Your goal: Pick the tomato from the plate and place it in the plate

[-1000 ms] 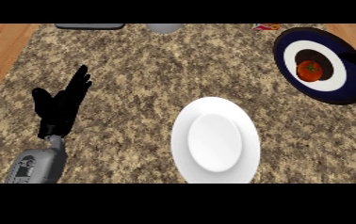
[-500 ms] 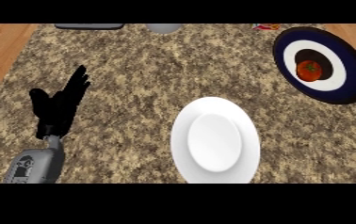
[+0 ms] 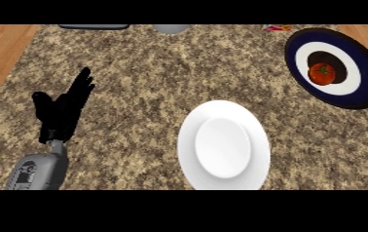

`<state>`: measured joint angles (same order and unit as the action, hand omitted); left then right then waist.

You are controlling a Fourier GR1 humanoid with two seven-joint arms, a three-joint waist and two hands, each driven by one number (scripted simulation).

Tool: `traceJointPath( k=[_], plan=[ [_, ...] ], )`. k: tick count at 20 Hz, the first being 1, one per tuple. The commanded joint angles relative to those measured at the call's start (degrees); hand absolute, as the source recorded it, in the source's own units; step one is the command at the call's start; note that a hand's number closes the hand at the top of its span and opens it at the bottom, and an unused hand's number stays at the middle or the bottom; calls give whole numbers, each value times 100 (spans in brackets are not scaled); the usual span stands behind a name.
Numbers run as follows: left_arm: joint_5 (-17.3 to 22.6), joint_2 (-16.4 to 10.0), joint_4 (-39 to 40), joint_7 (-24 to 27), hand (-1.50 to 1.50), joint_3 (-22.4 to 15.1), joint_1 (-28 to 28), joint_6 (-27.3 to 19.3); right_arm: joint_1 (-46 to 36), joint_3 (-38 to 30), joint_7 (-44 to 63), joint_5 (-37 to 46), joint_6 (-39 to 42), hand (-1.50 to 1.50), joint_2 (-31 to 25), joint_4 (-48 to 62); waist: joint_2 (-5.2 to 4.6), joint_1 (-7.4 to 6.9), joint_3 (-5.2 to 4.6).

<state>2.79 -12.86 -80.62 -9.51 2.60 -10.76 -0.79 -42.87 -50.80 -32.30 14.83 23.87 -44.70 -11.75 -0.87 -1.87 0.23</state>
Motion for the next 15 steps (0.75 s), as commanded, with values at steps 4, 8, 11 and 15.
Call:
traceJointPath(
  k=[4,8,11,15],
  plan=[
    [134,-103,204,289,0,127,124,315,337,-37,-157,-154,156,-150,-297,83,-12,-25,4],
    [-6,152,-27,-191,0,-30,-99,-33,437,-9,-234,-169,201,-150,-338,134,-18,-40,12],
    [49,-15,57,43,0,39,25,204,590,104,-256,-44,18,-150,-319,160,-40,-82,17],
    [-12,143,-244,-140,0,-74,-3,40,669,186,-212,20,147,-150,-569,154,-27,-107,22]
  ],
)
